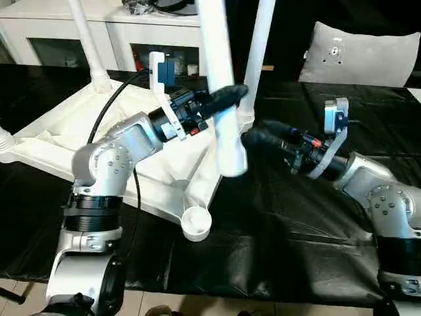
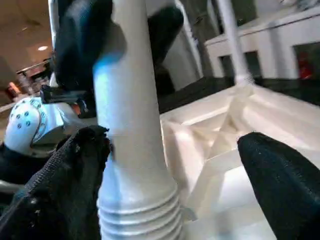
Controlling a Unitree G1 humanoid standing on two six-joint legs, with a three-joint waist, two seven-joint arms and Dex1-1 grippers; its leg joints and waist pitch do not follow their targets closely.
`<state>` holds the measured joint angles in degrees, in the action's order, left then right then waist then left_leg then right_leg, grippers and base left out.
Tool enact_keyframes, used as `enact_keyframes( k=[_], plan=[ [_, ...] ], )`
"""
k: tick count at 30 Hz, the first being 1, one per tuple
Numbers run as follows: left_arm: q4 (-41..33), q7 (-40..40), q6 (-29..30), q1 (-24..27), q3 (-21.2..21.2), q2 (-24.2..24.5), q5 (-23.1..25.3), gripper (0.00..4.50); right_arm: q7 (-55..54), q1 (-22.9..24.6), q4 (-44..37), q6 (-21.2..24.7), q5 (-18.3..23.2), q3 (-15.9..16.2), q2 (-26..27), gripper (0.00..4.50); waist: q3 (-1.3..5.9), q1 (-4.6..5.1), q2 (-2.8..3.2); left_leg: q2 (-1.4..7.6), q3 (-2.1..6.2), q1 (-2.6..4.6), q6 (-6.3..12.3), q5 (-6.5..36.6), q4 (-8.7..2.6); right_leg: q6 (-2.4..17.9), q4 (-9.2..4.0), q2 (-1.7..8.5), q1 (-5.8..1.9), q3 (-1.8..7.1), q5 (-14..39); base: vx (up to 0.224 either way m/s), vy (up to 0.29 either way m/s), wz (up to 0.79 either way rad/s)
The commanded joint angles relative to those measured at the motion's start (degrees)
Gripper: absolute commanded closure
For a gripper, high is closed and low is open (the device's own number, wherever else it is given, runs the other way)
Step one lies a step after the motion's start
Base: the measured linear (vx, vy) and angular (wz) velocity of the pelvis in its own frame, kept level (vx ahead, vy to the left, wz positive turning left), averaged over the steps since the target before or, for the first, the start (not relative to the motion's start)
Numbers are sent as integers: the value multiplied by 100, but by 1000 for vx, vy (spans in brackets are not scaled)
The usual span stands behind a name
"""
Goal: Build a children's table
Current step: Pick table leg
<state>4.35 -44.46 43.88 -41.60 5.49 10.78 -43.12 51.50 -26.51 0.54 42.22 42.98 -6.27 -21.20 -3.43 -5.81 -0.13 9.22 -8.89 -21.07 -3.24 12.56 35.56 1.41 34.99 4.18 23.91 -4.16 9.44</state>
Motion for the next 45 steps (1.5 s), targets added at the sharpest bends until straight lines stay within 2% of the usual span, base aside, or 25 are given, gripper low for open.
enact_keyframes(
  k=[1, 4, 7, 14, 20, 22, 27, 34, 36, 38, 45],
  plan=[
    [-203, -127, 78, -141, -125, 67, -77, 260, 119, -70, -110, 62, 80, 27, -94, 0, 402, -36, -18, 311, 64, 5, 248, 397, -431, 1082, -428, 435, -396, 269, 1566, 0, 0, 0],
    [-259, -190, 109, -117, -194, 100, -76, 260, 209, -88, -128, 45, 39, 115, -162, 0, 398, -55, -18, 308, 64, 4, 225, 395, -435, 1001, -438, 429, -393, 270, 1657, 0, 0, 0],
    [-379, -322, 52, -61, -444, 198, 110, 260, 347, -142, -132, 44, -61, 264, -258, 0, 407, -76, -20, 312, 69, 6, 216, 341, -433, 950, -426, 425, -394, 274, 1618, 0, 0, 0],
    [-523, -510, -157, -22, -952, 350, 539, 260, 506, -268, -85, -174, -490, 646, -396, 0, 404, -86, -27, 317, 72, 4, 177, 346, -437, 906, -433, 432, -389, 279, 1665, 0, 0, 0],
    [-560, -548, -315, -1, -1208, 373, 747, 260, 645, -332, -37, -195, -509, 811, -395, 0, 409, -76, -21, 317, 71, -2, 184, 338, -431, 959, -415, 423, -396, 275, 1538, 0, 0, 0],
    [-574, -550, -373, 8, -1245, 355, 808, 260, 699, -347, -19, -179, -544, 869, -404, 26, 408, -78, -21, 314, 69, -3, 187, 345, -427, 979, -415, 427, -399, 275, 1539, 0, 0, 0],
    [-552, -557, -567, 13, -1378, 353, 971, 260, 830, -335, -12, -102, -572, 1007, -435, 51, 411, -79, -22, 321, 70, 1, 184, 363, -427, 983, -412, 429, -402, 279, 1528, 0, 0, 0],
    [-541, -607, -680, 34, -1481, 347, 1092, 260, 857, -347, 52, -91, -596, 1051, -424, 122, 411, -77, -28, 324, 69, -2, 200, 319, -424, 996, -409, 427, -397, 279, 1484, 0, 0, 0],
    [-538, -615, -698, 37, -1488, 345, 1102, 260, 875, -350, 64, -91, -604, 1062, -427, 127, 415, -78, -27, 319, 67, -2, 190, 320, -421, 1000, -405, 428, -401, 278, 1491, 0, 0, 0],
    [-538, -632, -713, 40, -1505, 349, 1121, 260, 876, -357, 88, -86, -608, 1062, -419, 162, 416, -77, -32, 315, 66, -3, 197, 301, -418, 1003, -403, 426, -402, 279, 1470, 0, 0, 0],
    [-553, -652, -761, 78, -1578, 354, 1167, 260, 903, -352, 99, -92, -595, 1074, -410, 211, 421, -80, -28, 317, 66, -7, 206, 276, -413, 1041, -391, 428, -407, 279, 1391, 0, 0, 0]
  ],
)
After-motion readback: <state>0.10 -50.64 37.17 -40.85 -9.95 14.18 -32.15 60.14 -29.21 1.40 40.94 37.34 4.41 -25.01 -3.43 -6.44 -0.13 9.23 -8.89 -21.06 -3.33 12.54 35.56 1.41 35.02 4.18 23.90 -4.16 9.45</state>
